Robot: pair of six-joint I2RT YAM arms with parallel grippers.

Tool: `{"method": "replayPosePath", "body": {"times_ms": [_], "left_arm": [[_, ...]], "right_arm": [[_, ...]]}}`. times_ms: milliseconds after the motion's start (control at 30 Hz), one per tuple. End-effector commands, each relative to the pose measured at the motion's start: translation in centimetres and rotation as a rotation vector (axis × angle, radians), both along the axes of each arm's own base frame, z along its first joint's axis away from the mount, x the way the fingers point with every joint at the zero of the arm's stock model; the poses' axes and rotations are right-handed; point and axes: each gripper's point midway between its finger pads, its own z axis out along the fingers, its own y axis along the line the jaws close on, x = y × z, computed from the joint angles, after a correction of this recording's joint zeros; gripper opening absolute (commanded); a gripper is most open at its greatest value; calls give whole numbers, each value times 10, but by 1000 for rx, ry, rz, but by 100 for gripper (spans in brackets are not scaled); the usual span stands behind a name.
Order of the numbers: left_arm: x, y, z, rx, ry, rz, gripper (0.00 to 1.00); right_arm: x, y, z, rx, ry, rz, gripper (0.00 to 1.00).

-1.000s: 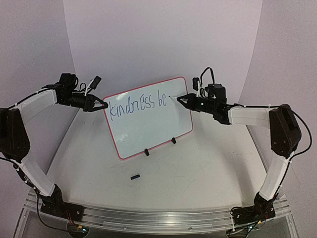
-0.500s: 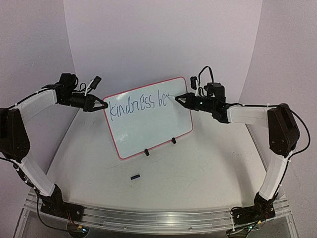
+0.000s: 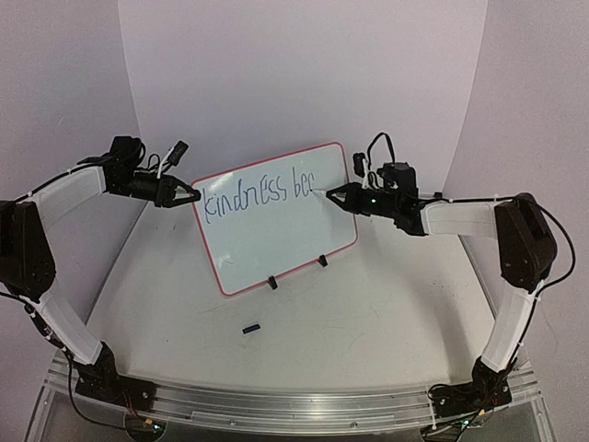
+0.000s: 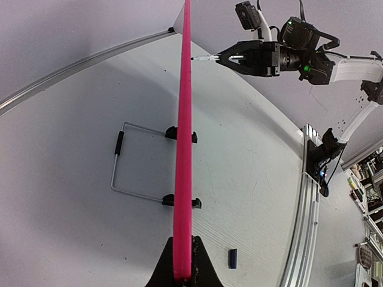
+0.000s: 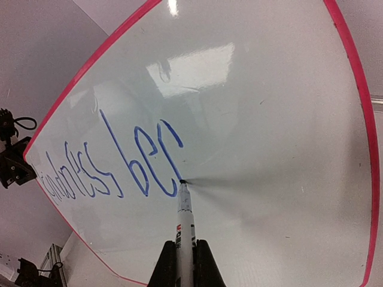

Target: Write a sentence on the whiteboard

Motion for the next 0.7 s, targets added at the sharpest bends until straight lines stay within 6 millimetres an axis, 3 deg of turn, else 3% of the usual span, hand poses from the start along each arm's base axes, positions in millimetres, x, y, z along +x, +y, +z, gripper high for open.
{"method": "replayPosePath", "body": {"times_ms": [0, 233, 667], "left_arm": [[-2, -3, 2, 45, -43, -11, 0], [-2, -3, 2, 45, -44, -11, 0], [-2, -3, 1, 45, -42, -12, 0]], "right_arm": [[7, -11, 39, 25, -92, -72, 0], [12, -7, 59, 55, -133, -64, 0], [15, -6, 49, 47, -117, -65, 0]]}}
